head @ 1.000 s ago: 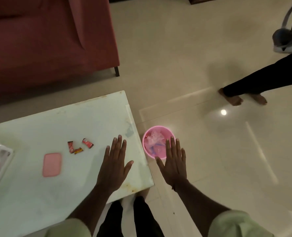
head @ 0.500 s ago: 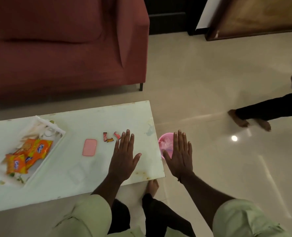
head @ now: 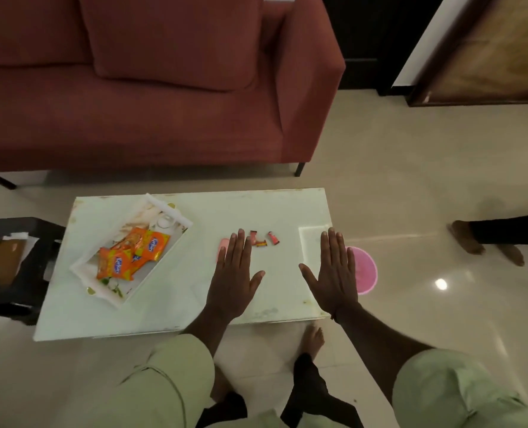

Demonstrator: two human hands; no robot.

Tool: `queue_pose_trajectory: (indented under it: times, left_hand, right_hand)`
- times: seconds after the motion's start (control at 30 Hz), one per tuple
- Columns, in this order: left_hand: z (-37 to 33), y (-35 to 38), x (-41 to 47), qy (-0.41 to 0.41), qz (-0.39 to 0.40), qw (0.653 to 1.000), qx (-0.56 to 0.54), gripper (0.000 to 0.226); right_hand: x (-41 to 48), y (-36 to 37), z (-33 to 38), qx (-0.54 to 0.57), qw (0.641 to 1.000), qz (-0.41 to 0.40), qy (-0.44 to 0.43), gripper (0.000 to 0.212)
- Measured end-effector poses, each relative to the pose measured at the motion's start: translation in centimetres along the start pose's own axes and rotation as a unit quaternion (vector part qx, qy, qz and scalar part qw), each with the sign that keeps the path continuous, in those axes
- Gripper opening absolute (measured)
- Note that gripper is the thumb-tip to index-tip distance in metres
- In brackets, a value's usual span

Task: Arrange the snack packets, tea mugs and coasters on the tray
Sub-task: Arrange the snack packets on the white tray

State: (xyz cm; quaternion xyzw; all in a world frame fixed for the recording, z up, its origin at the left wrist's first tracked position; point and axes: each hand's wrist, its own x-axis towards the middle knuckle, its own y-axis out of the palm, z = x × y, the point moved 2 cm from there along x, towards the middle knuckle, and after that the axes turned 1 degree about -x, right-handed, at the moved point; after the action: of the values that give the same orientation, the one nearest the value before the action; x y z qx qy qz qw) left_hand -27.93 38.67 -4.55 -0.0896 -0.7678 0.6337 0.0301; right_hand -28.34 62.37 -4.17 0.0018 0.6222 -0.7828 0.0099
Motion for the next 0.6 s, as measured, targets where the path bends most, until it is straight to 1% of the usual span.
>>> queue_pose_trajectory:
  times: [0.27,0.47,0.6]
  left_hand:
    - [9.9,-2.5,-4.0,-0.029,0.000,1.000,-0.005,0.076]
    - [14.1,-3.4,-4.9,-0.070,-0.011,0.997,-0.013,0.076]
    - [16.4,-3.7,-5.4,-0.098,-0.022,0.995,-0.026,0.076]
  right_hand:
    - [-1.0,2.0,10.8,0.010,1.000,0.004,-0.021,0.084]
    - [0.1,3.2,15.6,0.012,0.998,0.015,-0.055,0.083]
    - [0.8,4.6,17.7,0.007,0.997,0.037,-0.073,0.084]
